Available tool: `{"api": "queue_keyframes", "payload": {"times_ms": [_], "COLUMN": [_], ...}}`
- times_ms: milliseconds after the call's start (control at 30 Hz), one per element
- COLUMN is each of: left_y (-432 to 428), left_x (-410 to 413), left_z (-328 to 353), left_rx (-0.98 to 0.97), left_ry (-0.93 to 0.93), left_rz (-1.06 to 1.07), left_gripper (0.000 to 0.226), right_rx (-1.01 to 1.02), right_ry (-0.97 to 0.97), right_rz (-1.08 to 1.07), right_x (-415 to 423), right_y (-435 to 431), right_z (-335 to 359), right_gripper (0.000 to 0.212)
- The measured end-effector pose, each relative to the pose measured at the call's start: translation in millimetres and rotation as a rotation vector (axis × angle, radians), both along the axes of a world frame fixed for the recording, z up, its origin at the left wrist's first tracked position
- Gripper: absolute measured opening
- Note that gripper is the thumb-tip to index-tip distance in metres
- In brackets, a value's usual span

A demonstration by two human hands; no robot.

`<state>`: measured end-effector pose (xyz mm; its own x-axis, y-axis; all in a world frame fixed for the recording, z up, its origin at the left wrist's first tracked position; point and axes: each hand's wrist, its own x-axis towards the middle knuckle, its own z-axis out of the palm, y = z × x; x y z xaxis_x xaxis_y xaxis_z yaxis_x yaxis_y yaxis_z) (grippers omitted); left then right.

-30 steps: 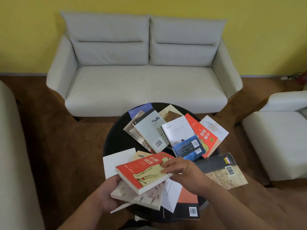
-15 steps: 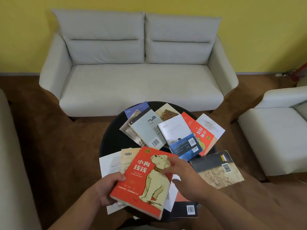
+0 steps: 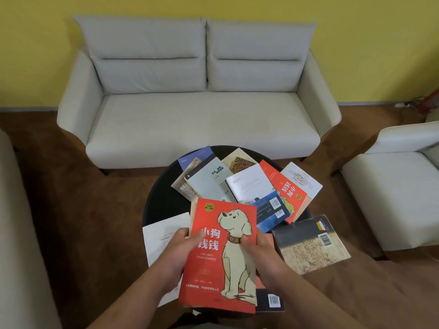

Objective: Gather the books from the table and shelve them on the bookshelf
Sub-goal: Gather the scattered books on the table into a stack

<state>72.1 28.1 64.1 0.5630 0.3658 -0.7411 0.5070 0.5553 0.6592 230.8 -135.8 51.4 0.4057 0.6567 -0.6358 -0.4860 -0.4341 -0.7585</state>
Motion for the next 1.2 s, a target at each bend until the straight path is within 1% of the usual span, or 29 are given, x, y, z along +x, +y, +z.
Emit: {"api": "queue_keyframes", "payload": {"times_ms": [100,167,267,300,367,467,567,667,767,867,967,1033,1133,1200], "left_y": [-15.8,-21.1,-28.0,-30.8,-37.9,-52.4,-68.5,-90.0,-115.4,-140.6,-160.3,-170.1,-186.2,-199.2], "left_x": [10.3,12.3,16.5,18.8,24.5,36.4,51.9,70.7,93.4,116.5,137.8,151.1,170.7,182.6], "left_z": [-3.4,-7.2,-6.8,-6.6,-5.7,-5.6,-4.9,-6.2,-10.9,-17.2,-28.8,-39.5,-54.0,-65.2], "left_rx": [0.207,0.264,0.242,0.238,0.242,0.221,0.23,0.295,0.306,0.192,0.006,-0.062,-0.095,-0.035], "left_ry": [0.077,0.074,0.049,0.047,0.042,0.036,0.012,-0.027,-0.03,0.019,0.085,0.129,0.207,0.247], "left_rz": [0.11,0.157,0.211,0.211,0.187,0.081,-0.119,-0.324,-0.392,-0.382,-0.332,-0.301,-0.205,-0.149], "left_gripper": [0.025,0.02,0.016,0.016,0.018,0.019,0.014,0.015,0.018,0.018,0.014,0.014,0.018,0.021], "right_rx": [-0.046,-0.074,-0.064,-0.059,-0.044,0.013,0.018,0.006,-0.021,-0.074,-0.169,-0.231,-0.298,-0.342], "right_ry": [-0.115,-0.161,-0.068,-0.026,-0.01,0.009,0.042,0.04,0.026,-0.049,-0.15,-0.195,-0.276,-0.343], "right_rz": [0.03,0.032,-0.073,-0.102,-0.137,-0.215,-0.323,-0.412,-0.437,-0.361,-0.159,0.0,0.221,0.338], "right_x": [-3.2,-4.9,-3.9,-3.2,-0.9,5.0,12.7,21.1,36.4,67.6,114.4,149.4,201.5,231.1], "right_y": [0.8,3.0,4.4,2.9,-4.8,-30.4,-64.7,-97.1,-125.7,-156.7,-183.5,-193.4,-196.9,-196.7], "right_z": [-3.2,-4.6,-5.2,-4.8,-3.2,-3.3,-4.7,-7.9,-9.7,-8.4,-1.6,1.4,-1.6,-9.1], "right_gripper": [0.034,0.03,0.027,0.027,0.029,0.031,0.03,0.028,0.028,0.028,0.035,0.032,0.028,0.026]}}
